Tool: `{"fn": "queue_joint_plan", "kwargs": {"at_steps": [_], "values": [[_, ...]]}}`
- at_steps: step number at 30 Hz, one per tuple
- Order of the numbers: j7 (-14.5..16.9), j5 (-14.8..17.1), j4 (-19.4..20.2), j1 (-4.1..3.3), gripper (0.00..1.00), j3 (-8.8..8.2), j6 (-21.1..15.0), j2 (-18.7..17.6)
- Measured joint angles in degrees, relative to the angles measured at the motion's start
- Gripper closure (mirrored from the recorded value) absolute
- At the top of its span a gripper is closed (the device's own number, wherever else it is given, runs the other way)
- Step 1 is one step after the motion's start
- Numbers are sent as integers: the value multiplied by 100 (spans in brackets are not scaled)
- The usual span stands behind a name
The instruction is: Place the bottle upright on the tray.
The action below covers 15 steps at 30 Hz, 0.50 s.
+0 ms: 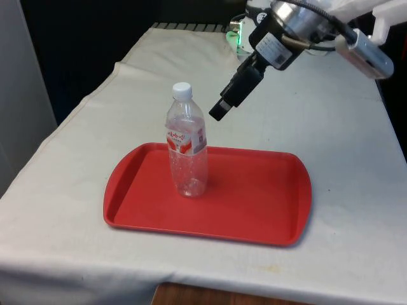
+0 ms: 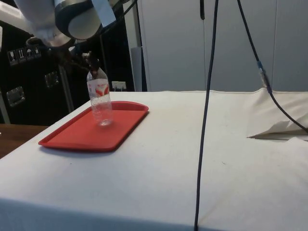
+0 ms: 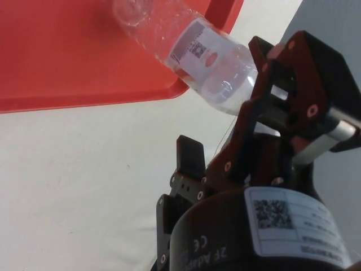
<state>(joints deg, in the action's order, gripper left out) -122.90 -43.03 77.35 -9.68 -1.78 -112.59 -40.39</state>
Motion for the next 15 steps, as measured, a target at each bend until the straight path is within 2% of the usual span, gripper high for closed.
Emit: {"fn": "queue_joint_plan", "kwargs": {"at_steps": [15], "values": [[52,258,23,34,0,0,17,201]]}}
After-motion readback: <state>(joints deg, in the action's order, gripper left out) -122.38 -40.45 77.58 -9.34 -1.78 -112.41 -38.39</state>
